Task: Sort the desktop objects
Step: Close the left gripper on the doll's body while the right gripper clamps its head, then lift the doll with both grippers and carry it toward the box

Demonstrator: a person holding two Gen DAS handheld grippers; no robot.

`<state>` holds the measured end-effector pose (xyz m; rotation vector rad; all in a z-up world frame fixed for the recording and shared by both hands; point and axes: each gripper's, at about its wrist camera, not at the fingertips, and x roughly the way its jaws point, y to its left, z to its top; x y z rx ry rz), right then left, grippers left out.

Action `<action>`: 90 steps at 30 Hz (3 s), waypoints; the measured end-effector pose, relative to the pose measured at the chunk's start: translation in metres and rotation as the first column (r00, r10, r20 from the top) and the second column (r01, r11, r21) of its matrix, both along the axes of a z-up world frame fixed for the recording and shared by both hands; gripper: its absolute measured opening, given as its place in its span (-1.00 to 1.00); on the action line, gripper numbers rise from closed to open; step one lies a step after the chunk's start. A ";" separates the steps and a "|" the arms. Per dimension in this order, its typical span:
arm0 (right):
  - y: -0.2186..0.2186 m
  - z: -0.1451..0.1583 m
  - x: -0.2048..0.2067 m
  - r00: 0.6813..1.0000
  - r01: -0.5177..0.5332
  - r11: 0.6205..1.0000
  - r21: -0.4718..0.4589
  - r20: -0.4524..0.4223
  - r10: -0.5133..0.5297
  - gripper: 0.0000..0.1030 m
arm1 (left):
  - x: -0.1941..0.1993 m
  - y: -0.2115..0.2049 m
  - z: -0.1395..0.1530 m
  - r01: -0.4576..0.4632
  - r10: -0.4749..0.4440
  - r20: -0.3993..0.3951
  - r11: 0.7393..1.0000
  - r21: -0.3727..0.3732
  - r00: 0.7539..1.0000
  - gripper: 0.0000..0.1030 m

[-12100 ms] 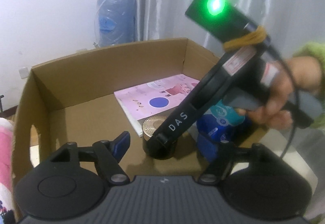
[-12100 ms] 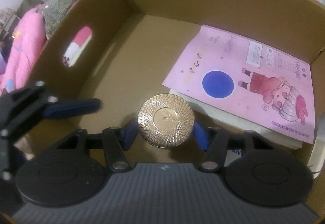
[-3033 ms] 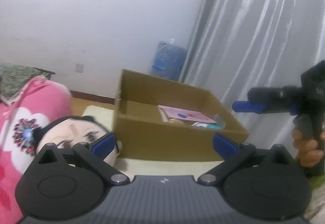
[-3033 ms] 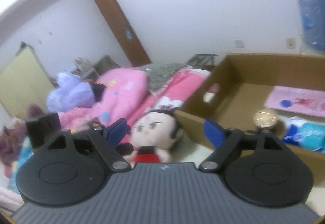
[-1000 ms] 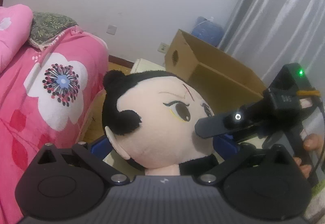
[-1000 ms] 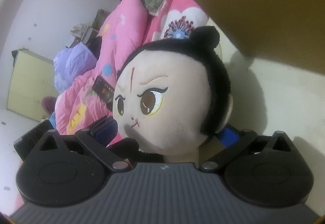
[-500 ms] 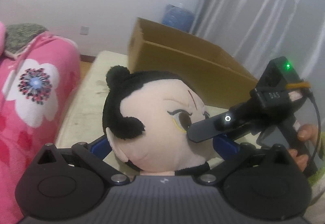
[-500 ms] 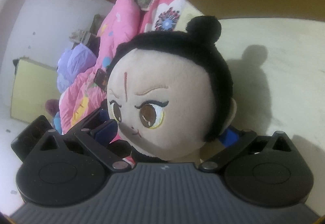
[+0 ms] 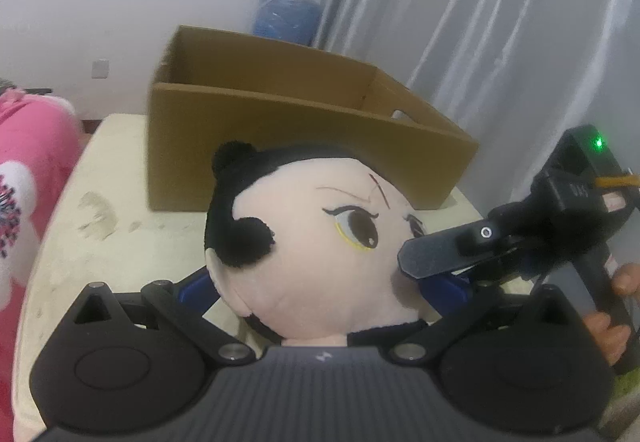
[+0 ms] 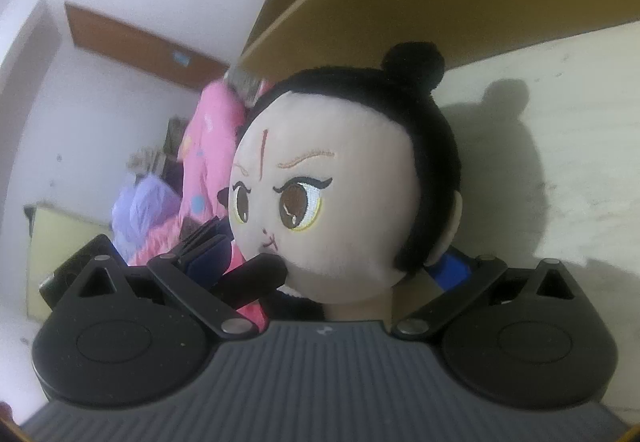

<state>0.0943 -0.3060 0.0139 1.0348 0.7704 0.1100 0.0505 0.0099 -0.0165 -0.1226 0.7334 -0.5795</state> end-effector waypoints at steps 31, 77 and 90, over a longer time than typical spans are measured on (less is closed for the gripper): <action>-0.076 -0.026 -0.022 0.973 0.201 0.976 0.087 0.095 -0.209 0.98 | 0.010 0.040 -0.034 -0.036 -0.023 -0.244 0.972 -0.232 0.969 1.00; -0.042 -0.029 0.030 0.994 0.020 0.994 0.111 0.104 -0.032 0.99 | 0.026 0.045 -0.031 -0.002 -0.069 -0.286 0.971 -0.239 0.956 1.00; -0.041 -0.032 0.021 0.994 0.030 0.994 0.106 0.105 -0.042 0.99 | 0.012 0.046 -0.036 -0.010 -0.059 -0.272 0.970 -0.244 0.960 1.00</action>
